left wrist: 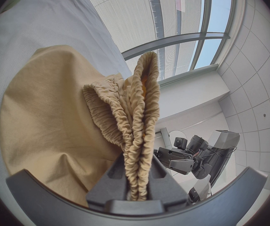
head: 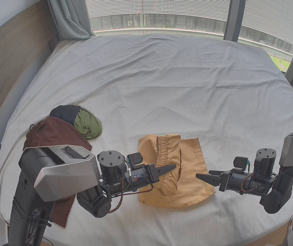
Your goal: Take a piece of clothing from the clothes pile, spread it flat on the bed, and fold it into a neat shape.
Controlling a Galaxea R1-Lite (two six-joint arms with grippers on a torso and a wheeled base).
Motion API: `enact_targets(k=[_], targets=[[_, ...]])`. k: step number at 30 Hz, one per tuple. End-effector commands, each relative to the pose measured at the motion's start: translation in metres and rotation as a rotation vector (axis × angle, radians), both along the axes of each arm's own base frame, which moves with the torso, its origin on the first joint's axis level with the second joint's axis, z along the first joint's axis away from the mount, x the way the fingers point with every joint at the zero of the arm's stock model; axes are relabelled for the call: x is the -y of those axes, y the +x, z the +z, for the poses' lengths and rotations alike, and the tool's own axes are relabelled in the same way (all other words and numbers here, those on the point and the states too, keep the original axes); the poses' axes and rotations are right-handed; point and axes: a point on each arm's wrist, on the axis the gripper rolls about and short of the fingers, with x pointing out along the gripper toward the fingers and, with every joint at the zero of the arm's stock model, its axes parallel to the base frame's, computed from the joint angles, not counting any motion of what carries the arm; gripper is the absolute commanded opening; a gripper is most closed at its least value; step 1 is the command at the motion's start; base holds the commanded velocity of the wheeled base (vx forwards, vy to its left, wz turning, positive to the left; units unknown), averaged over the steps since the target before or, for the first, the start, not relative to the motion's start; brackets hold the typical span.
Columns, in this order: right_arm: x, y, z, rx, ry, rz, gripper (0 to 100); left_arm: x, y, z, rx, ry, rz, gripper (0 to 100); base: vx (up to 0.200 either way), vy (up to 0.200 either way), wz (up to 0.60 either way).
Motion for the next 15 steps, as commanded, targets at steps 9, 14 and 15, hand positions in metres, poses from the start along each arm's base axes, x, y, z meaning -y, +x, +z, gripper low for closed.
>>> enact_targets(k=[9,14,15], targets=[[-0.0003,0.0008,0.0002,0.003,0.001,0.001,100,0.0046,0.004,-0.0023,0.016,-0.006,0.007,100,0.0,0.0,0.0],[-0.0003,0.0008,0.0002,0.003,0.001,0.001,100,0.0053,0.0064,0.0002,0.03,-0.01,0.048,100,0.0,0.0,0.0],[-0.0003,0.0008,0.0002,0.003,0.001,0.001,100,0.0051,0.0062,0.0005,0.03,-0.01,0.05,100,0.0,0.0,0.0]])
